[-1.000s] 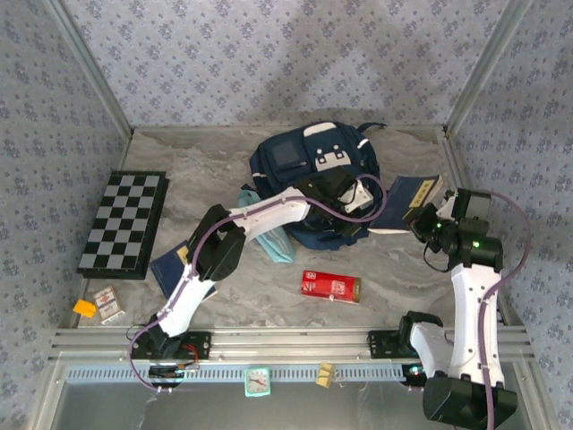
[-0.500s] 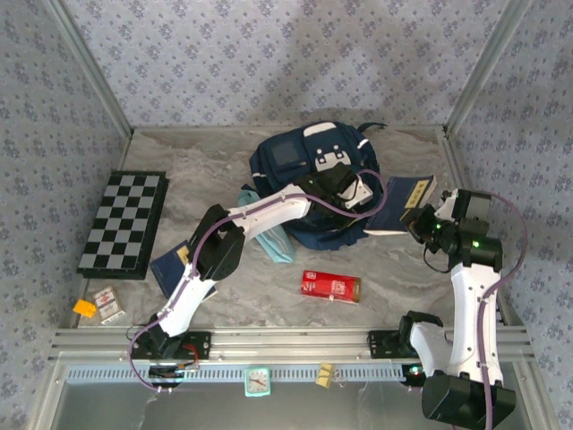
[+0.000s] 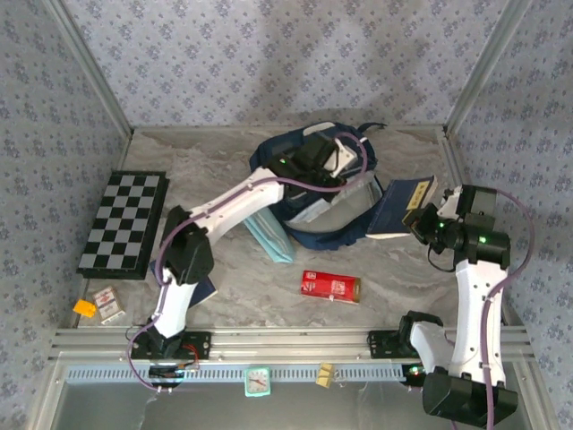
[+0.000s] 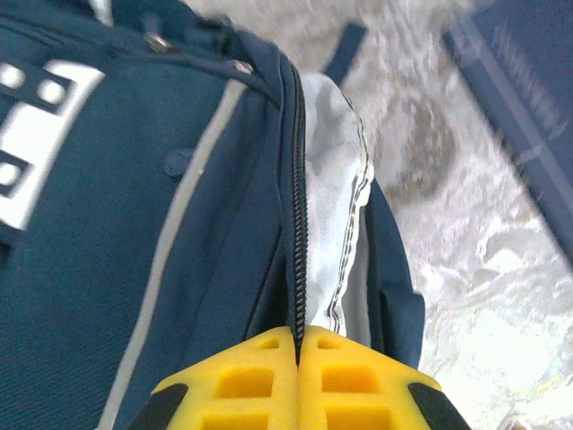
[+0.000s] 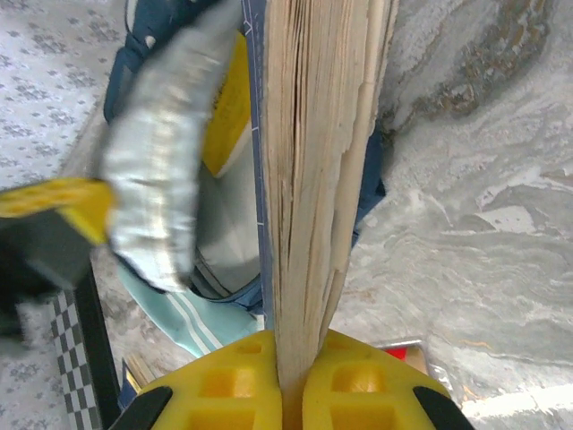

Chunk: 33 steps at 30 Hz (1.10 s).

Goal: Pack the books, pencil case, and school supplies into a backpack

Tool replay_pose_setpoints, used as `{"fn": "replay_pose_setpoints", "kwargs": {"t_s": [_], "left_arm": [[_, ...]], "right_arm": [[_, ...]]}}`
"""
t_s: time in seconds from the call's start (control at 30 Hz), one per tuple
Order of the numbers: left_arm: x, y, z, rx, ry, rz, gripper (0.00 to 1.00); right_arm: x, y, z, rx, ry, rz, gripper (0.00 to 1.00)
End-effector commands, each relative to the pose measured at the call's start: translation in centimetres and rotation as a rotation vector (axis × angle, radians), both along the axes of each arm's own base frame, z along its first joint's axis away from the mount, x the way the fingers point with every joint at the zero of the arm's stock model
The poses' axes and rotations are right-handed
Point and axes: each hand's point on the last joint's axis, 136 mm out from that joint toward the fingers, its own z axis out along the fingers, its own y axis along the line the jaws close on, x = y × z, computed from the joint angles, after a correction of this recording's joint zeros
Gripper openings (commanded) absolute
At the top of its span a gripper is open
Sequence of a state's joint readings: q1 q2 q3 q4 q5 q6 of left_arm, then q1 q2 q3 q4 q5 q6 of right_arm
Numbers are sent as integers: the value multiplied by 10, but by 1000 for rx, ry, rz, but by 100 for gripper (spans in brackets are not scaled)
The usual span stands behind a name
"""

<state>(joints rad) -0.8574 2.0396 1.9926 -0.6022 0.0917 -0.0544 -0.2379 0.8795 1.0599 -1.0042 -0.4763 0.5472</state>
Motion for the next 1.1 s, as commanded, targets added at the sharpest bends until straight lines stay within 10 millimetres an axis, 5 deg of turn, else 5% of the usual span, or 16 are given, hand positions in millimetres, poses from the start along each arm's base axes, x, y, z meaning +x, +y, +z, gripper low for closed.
{"fn": "replay_pose_setpoints", "kwargs": {"t_s": [0.0, 0.2, 0.33, 0.6, 0.93, 1.07], "left_arm": [[8, 16, 74, -118, -109, 64, 0], [15, 20, 101, -123, -167, 85, 0], [21, 22, 113, -132, -185, 125, 0], [18, 22, 130, -169, -208, 123, 0], [16, 21, 134, -158, -234, 139, 0], [15, 19, 133, -154, -239, 136, 0]], "right_arm": [[-1, 6, -12, 22, 37, 56, 0], [14, 36, -26, 89, 48, 177, 0], [33, 72, -24, 179, -20, 294, 0], [99, 123, -30, 295, -125, 383, 0], [180, 143, -104, 255, -88, 348, 1], [196, 134, -140, 155, -23, 337, 18]]}}
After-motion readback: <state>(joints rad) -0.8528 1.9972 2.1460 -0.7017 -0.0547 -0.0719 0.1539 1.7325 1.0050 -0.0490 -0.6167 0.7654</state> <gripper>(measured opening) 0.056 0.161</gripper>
